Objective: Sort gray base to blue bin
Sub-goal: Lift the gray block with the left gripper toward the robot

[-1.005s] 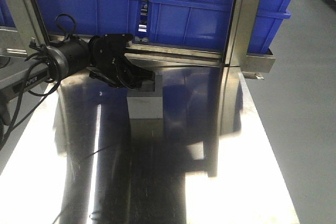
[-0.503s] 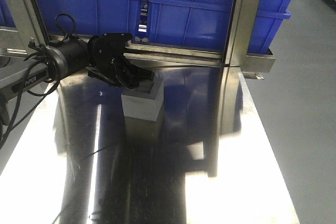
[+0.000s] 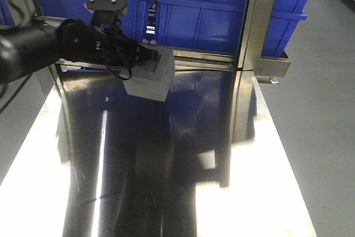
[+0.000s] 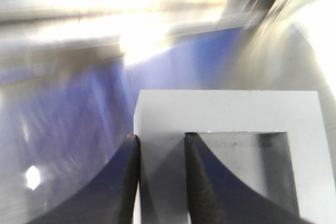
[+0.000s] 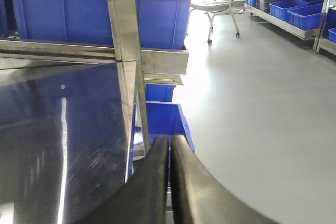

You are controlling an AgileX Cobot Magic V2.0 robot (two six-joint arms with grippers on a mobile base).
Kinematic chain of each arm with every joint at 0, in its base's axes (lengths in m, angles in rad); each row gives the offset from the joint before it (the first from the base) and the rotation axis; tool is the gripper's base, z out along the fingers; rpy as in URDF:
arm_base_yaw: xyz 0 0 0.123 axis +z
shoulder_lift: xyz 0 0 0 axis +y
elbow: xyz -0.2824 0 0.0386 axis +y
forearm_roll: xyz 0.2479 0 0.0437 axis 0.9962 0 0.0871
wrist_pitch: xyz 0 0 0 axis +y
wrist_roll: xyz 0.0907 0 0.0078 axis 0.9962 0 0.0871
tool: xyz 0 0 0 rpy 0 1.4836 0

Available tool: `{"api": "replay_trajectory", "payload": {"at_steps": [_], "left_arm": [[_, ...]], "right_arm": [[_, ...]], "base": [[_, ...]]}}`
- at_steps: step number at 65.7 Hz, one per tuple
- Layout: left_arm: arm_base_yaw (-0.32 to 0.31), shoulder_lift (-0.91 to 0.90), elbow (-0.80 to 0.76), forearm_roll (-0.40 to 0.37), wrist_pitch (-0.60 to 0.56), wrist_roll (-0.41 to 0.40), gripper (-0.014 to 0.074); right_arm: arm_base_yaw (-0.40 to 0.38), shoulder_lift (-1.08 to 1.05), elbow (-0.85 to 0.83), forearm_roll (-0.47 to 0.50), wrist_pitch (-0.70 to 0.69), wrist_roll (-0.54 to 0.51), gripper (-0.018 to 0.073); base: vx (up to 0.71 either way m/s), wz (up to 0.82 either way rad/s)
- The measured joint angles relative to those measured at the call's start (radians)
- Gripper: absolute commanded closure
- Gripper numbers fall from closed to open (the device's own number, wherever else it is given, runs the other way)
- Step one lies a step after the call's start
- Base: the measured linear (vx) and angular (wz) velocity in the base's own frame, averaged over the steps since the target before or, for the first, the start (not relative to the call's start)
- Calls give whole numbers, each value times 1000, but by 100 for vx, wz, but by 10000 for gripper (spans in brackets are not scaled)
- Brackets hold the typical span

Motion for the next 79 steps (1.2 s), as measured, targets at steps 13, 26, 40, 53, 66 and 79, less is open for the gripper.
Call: {"api": "replay_trajectory", "payload": {"at_steps": [13,26,40,53,66,79], "left_arm": [[1,-204,208,9,-91,0,604],[1,-399,409,9,-153,0,604],[1,-610,611,9,-225,2,604],[1,-804,757,9,-252,2,604],[1,-980,858,9,-258,2,604],[1,-1129,937,9,-251,2,604]], "right_arm": [[0,0,0,0,0,0,564],[0,0,0,0,0,0,564],[0,0,0,0,0,0,564],[0,0,0,0,0,0,564],[0,0,0,0,0,0,564],[0,0,0,0,0,0,564]], "base": [[0,0],[0,0],[0,0],[0,0],[0,0],[0,0]]}}
